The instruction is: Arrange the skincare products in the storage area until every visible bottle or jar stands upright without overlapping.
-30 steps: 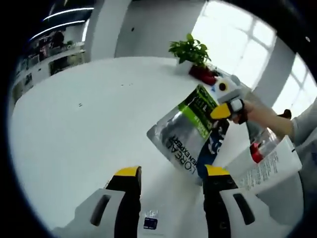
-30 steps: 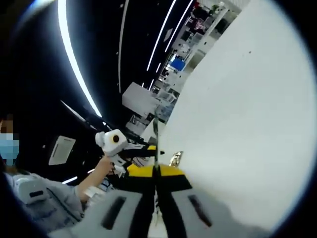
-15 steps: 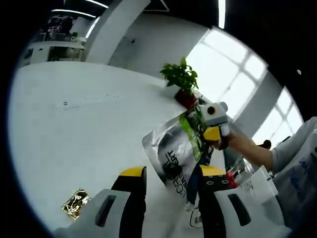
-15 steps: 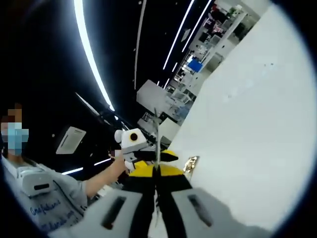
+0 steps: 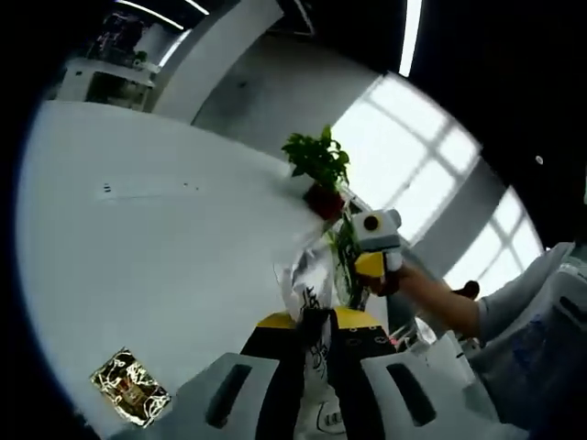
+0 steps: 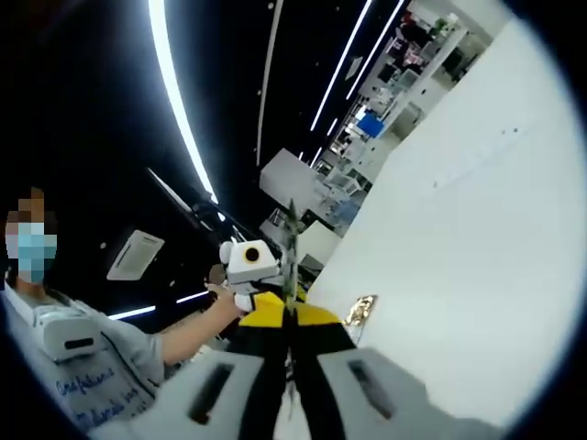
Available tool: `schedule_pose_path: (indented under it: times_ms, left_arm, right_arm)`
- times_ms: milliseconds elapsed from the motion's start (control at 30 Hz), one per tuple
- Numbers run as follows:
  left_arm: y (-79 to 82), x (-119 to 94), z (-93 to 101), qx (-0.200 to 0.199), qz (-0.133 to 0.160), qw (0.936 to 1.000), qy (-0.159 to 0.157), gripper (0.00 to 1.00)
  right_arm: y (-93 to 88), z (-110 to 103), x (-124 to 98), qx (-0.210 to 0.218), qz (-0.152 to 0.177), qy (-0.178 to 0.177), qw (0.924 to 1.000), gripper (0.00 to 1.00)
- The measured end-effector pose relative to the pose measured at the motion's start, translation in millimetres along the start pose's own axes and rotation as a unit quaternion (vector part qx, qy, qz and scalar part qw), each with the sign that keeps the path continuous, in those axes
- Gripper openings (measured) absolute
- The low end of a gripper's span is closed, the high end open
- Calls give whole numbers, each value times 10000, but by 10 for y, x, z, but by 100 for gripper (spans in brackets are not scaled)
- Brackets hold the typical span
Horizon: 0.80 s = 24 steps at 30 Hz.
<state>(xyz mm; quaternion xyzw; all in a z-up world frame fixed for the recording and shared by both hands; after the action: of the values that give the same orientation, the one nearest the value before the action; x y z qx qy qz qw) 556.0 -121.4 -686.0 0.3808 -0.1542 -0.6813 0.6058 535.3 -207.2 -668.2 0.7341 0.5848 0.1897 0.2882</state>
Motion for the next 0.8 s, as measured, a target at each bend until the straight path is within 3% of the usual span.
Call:
schedule_pose_path:
  times_ms: [233,500,800]
  left_arm:
    - [91,-41,75,93,157,9998,30,0]
    - [164,-84,155,518,59,9979,374,0]
    - [272,-168,231,1116,-45,9903,827,0]
  right_arm:
    - [35,-21,-9,-52,83,-28,9999,1]
    - [72,-40,14,-210,125,-198,9995,2]
    - [119,33,-35,-325,40,-534,9980,7]
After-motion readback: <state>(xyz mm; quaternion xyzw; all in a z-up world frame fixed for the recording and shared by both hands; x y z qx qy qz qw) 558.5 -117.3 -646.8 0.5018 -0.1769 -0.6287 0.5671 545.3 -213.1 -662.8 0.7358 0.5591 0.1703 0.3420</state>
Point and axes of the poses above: the point that each gripper's makers call its tool centre point, and the gripper's own axes: x roughly forward along the fingers, z roughly to its right, y roughly out of its top, the point moved 2 cm from there along -x, roughly backward along the fingers, and after that the axes turned 9 degrees about -z, right-handed, at the moved point
